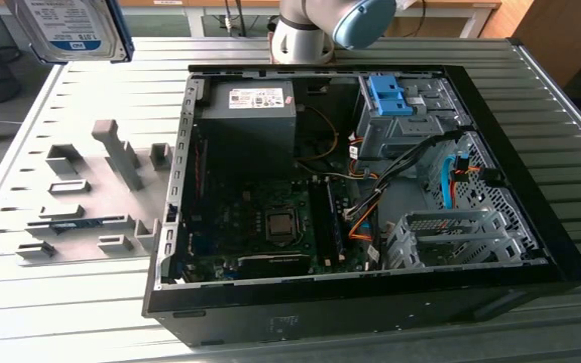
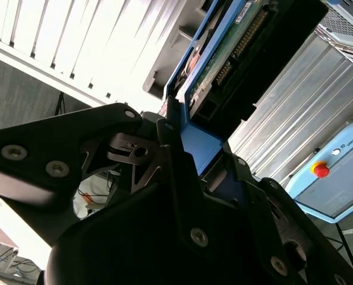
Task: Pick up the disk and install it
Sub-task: 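Pick up the disk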
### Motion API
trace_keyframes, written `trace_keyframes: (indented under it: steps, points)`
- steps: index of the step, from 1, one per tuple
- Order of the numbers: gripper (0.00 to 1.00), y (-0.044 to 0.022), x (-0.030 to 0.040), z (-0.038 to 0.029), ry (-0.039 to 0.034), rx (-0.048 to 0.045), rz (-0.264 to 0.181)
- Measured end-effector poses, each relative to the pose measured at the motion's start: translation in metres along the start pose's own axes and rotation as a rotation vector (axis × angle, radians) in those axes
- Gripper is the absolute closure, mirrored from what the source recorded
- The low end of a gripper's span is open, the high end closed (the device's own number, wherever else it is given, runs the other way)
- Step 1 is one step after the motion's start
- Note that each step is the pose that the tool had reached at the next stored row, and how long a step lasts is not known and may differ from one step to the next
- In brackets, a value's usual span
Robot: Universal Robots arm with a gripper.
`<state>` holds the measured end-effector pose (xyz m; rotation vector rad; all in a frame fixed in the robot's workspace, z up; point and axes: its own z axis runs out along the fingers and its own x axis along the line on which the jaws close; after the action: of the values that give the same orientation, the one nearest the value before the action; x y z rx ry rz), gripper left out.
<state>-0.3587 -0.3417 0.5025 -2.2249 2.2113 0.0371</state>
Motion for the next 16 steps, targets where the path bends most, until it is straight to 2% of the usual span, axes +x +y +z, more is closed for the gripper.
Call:
trace_keyframes:
  steps: [3,16]
  points:
    - [0.63,-0.0086,0.0000,-0.0001,0.0000,0.0000,0.000]
    - [0.63,-0.0663,0.0004,-0.0008,0.0000,0.0000,0.000]
